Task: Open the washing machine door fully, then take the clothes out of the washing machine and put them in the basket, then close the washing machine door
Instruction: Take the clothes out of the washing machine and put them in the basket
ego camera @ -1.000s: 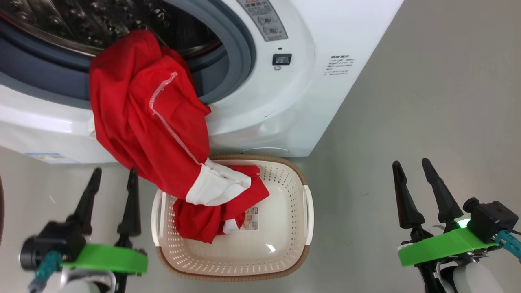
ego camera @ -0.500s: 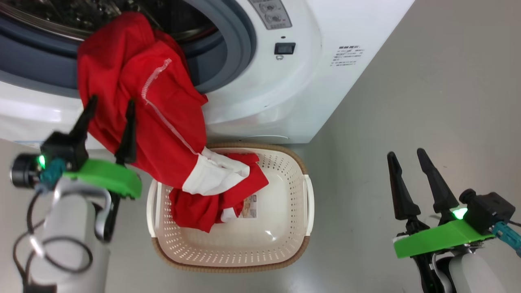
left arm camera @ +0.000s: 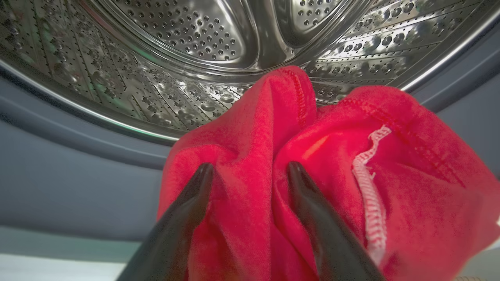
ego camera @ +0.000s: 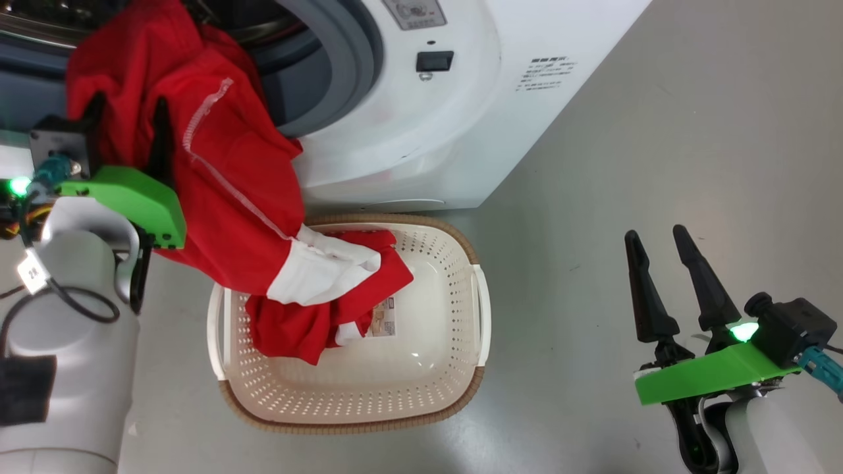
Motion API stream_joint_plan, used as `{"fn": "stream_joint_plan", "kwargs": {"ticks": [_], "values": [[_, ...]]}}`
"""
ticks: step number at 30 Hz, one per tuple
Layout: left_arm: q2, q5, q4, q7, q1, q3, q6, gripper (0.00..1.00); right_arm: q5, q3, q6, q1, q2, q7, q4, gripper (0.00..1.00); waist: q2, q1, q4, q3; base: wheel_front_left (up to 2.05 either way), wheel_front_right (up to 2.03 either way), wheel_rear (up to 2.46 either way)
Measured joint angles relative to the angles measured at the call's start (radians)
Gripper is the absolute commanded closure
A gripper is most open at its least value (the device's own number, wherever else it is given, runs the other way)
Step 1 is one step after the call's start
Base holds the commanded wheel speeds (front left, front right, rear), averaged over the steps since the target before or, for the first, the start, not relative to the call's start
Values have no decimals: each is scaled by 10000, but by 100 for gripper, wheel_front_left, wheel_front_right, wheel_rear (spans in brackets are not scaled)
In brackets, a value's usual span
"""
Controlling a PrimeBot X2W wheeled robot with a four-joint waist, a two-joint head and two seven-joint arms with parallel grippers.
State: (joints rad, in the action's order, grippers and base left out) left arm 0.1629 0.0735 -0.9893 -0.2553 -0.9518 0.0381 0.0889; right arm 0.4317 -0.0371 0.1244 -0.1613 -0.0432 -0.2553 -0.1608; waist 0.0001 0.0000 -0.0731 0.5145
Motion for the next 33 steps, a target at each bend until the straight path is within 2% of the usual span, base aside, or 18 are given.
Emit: {"fn": "stream_joint_plan", "kwargs": {"ticks": [5,6,7,8,11,12,22,28,33], "values": [[92,-132,-965,-2,-539,234,-12,0,69,4,0,-120,-2,0,19,0,0,0,-86,100,0,0,0],[113,-144,-1080,-2,-593,270,-13,27,69,8,0,-121,-2,0,19,0,0,0,-86,101,0,0,0],[134,-148,-1162,-2,-629,314,-15,27,69,12,0,-122,-2,0,19,0,0,0,-83,100,0,0,0],[146,-192,-1218,-2,-664,357,-17,53,69,17,0,-123,-2,0,19,0,0,0,-78,100,0,0,0],[148,-213,-1149,-2,-734,416,-17,92,69,42,0,-129,-2,0,19,0,0,1,-48,90,0,0,0],[144,-211,-1070,-2,-734,424,-17,100,69,52,0,-130,-2,0,19,0,0,0,-35,85,0,0,0],[-123,456,291,-2,-244,104,115,100,69,58,0,-133,-2,0,17,0,0,0,57,-70,0,0,0],[-541,1313,1730,-4,1123,-219,347,100,69,58,0,-130,-2,0,15,0,-1,0,105,-182,0,0,0],[-769,1407,3509,-6,2643,-50,349,100,69,48,0,-127,-2,0,15,0,0,0,148,-242,0,0,0]]}}
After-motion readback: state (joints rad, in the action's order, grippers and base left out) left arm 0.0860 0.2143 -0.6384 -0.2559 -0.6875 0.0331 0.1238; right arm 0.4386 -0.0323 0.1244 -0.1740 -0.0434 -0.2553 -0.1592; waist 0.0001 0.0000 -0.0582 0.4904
